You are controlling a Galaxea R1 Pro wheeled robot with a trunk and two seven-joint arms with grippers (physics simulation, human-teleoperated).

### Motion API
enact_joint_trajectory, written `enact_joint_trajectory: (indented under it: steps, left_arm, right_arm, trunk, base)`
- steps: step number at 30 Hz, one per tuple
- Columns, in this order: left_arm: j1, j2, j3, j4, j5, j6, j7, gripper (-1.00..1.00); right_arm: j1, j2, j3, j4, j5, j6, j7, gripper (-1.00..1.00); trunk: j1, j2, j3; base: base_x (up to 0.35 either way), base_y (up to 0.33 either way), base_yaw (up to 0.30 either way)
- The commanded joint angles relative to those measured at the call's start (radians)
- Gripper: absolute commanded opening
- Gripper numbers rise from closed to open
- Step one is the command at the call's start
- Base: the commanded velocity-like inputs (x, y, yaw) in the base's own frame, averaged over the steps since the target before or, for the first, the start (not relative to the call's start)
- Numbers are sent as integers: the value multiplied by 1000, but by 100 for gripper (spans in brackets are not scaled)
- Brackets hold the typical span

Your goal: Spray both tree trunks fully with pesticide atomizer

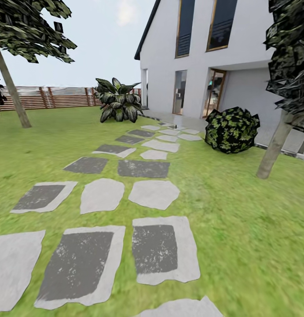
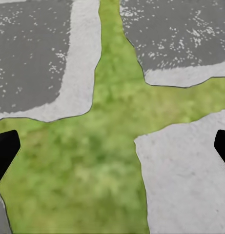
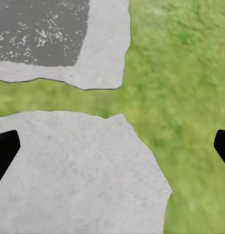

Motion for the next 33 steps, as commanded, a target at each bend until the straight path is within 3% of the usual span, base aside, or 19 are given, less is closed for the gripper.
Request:
enact_joint_trajectory:
  steps: [1, 33]
  left_arm:
    - [-1, -1, 5, 1, -11, -3, 6, 100]
    - [-1, -1, 5, 1, -11, -2, 6, 100]
  right_arm:
    - [-1, -1, 8, 0, 1, 0, -9, 100]
    - [-1, -1, 8, 0, 1, 1, -9, 100]
  trunk:
    - [1, 0, -1]
    - [1, 0, -1]
  base:
    - [350, -3, 139]
    - [350, 0, 28]
